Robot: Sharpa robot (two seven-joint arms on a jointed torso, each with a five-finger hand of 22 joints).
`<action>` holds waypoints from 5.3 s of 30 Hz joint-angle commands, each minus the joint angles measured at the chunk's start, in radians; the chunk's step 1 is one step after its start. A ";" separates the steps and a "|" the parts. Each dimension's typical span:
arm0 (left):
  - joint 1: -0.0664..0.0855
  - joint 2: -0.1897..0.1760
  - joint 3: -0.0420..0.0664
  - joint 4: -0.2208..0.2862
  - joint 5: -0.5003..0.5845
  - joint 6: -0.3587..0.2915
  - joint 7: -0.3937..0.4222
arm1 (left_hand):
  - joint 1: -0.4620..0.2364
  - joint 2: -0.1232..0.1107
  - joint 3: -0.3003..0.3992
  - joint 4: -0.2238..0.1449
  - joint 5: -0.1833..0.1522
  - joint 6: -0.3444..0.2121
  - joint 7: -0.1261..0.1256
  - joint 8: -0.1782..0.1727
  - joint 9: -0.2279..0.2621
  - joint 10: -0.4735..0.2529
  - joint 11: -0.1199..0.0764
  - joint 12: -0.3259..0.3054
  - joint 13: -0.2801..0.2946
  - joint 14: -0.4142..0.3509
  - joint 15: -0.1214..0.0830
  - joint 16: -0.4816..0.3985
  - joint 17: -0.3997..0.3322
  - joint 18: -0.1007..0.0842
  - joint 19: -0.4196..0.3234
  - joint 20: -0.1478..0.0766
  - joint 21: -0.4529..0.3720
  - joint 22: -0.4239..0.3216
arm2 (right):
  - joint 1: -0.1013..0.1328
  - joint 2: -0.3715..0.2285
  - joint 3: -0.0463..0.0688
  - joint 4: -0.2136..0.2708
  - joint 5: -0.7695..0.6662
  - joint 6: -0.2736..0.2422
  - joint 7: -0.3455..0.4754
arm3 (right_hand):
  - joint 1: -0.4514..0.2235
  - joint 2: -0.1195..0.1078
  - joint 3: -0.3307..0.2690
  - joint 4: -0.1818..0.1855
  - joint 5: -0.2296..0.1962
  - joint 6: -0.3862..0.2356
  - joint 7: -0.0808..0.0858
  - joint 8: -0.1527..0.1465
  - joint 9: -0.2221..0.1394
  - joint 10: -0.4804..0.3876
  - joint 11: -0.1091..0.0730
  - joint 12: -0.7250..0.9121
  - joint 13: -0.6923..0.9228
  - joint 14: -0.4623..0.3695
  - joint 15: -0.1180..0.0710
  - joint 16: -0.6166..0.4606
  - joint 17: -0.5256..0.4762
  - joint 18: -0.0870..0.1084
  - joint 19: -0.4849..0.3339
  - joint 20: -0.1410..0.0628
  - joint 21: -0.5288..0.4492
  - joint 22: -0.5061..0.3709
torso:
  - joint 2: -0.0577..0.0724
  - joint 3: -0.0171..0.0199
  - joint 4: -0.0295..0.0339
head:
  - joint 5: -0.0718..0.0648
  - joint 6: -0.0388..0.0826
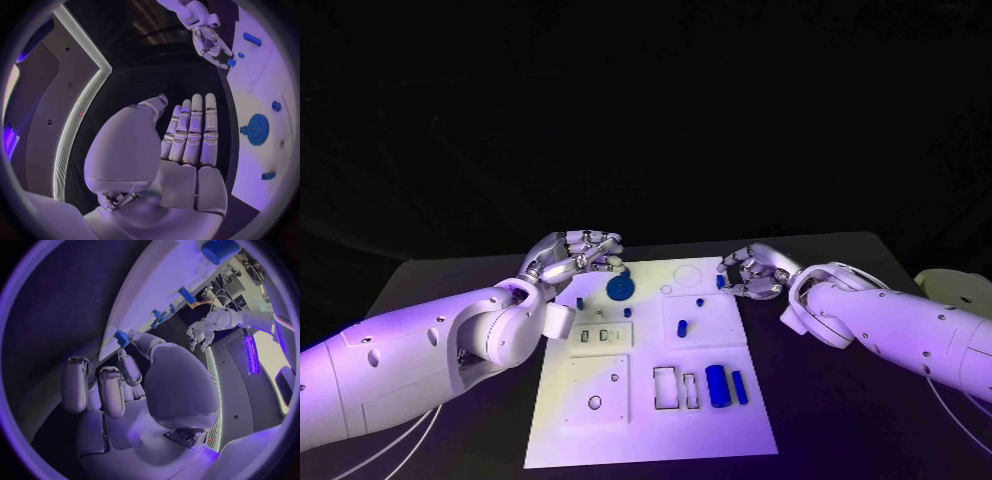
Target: Assemble the parts on the task board
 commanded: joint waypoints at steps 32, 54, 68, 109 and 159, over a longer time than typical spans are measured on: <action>0.000 -0.008 0.001 0.007 0.005 0.013 0.004 | -0.009 0.002 0.009 -0.003 -0.001 -0.001 0.007 -0.006 0.002 -0.009 0.001 -0.003 -0.001 -0.007 0.003 -0.006 0.003 0.011 -0.009 -0.002 -0.005 -0.002 | -0.005 0.019 0.000 -0.019 -0.031 0.001 -0.027 | -0.021 0.032 0.026 0.001 -0.016 0.078 0.003 0.027 0.002 0.021 0.001 0.026 0.020 0.071 -0.006 -0.004 0.112 -0.008 0.009 -0.008 0.004 0.060 | 0.002 0.0011 0.0004 | 0.004 -0.018; 0.001 -0.011 0.001 0.010 0.005 0.013 0.001 | -0.009 0.002 0.009 -0.003 -0.001 -0.001 0.007 -0.006 0.002 -0.009 0.001 -0.003 -0.001 -0.007 0.003 -0.006 0.003 0.011 -0.009 -0.002 -0.005 -0.002 | -0.008 0.032 0.000 -0.030 -0.037 -0.013 -0.034 | -0.037 0.048 0.028 0.006 -0.020 0.128 -0.015 0.055 0.010 0.028 -0.012 0.034 0.028 0.072 -0.016 -0.003 0.116 -0.009 0.013 -0.015 0.006 0.066 | 0.003 0.0029 -0.0001 | 0.004 -0.021; 0.001 -0.014 0.001 0.010 0.005 0.014 0.000 | -0.013 0.003 0.010 -0.004 -0.001 0.000 0.008 -0.006 0.003 -0.010 0.002 -0.001 0.000 -0.007 0.003 -0.006 0.005 0.011 -0.010 -0.001 -0.005 -0.002 | -0.008 0.032 0.000 -0.021 -0.036 -0.067 -0.045 | -0.040 0.062 0.031 0.009 -0.021 0.146 -0.026 0.072 0.016 0.037 -0.022 0.042 0.035 0.074 -0.024 -0.001 0.122 -0.011 0.022 -0.021 0.015 0.076 | 0.002 0.0028 0.0002 | 0.005 -0.023; 0.000 -0.028 0.000 -0.019 0.020 0.002 0.010 | -0.015 0.003 0.012 -0.006 -0.001 0.001 0.007 -0.006 0.004 -0.010 0.001 0.000 0.000 -0.007 0.003 -0.006 0.008 0.011 -0.010 -0.001 -0.004 -0.002 | -0.015 0.113 -0.002 0.351 -0.305 -0.160 -0.254 | -0.038 0.116 0.055 0.008 -0.013 0.167 -0.044 0.112 0.036 0.046 -0.038 0.036 0.032 0.079 -0.039 0.007 0.142 -0.022 0.050 -0.036 0.049 0.113 | -0.015 -0.0245 0.0062 | 0.048 -0.038; 0.002 -0.020 0.001 -0.018 0.022 0.017 0.007 | -0.017 0.001 0.013 -0.008 -0.001 0.001 0.007 -0.007 0.004 -0.010 0.001 0.000 0.001 -0.008 0.003 -0.007 0.010 0.011 -0.012 0.000 -0.004 -0.002 | -0.095 0.278 -0.017 0.203 -0.423 -0.124 -0.300 | -0.052 0.099 0.047 0.004 -0.021 0.161 -0.045 0.120 0.041 0.048 -0.039 0.034 0.031 0.079 -0.041 0.006 0.140 -0.020 0.046 -0.039 0.043 0.108 | -0.009 -0.0231 0.0105 | 0.071 -0.058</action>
